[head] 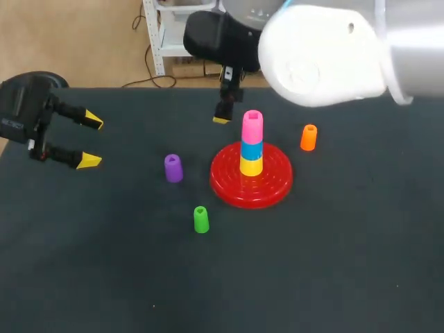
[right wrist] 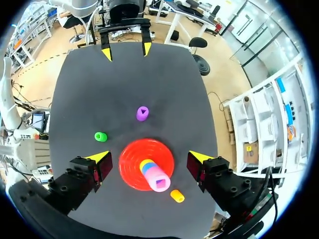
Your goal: Pick up and stack the cylinders on the red base in this order: pink,purple,orange,green
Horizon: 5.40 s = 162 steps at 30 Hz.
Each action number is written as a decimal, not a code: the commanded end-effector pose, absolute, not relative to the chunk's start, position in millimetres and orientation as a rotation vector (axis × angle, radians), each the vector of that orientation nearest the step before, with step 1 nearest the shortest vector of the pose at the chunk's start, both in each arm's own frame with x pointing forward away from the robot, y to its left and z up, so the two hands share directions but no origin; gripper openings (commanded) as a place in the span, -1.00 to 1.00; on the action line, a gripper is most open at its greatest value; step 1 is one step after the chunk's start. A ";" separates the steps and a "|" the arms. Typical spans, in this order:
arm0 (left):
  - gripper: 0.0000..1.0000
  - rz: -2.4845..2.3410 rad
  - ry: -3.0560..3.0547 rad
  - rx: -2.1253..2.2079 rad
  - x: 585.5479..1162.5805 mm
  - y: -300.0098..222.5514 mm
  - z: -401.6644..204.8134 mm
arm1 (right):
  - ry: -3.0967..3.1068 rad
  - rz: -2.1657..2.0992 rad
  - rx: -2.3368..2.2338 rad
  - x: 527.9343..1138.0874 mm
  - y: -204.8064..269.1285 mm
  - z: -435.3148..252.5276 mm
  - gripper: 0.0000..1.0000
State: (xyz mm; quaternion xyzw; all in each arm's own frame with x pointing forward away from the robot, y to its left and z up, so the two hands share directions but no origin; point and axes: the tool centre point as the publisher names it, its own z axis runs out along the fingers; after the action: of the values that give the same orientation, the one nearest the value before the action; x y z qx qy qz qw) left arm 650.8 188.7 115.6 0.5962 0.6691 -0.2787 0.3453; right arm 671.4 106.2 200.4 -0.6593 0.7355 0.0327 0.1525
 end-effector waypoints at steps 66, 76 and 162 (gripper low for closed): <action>1.00 -0.723 1.732 1.547 650.5 189.6 114.4 | 1.966 0.191 -2.300 672.9 204.6 40.6 1.00; 1.00 -0.723 1.732 1.547 650.5 189.6 114.4 | 1.972 0.192 -2.306 685.3 208.2 31.1 1.00; 1.00 -0.723 1.732 1.547 650.5 189.6 114.4 | 2.169 0.066 -2.088 664.1 75.7 224.0 -1.00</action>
State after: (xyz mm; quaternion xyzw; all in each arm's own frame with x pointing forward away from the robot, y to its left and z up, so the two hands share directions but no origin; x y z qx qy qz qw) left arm 650.8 188.7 115.5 0.5962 0.6691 -0.2787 0.3453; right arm 689.6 92.8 230.4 -0.6981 0.7140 0.0534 -0.0007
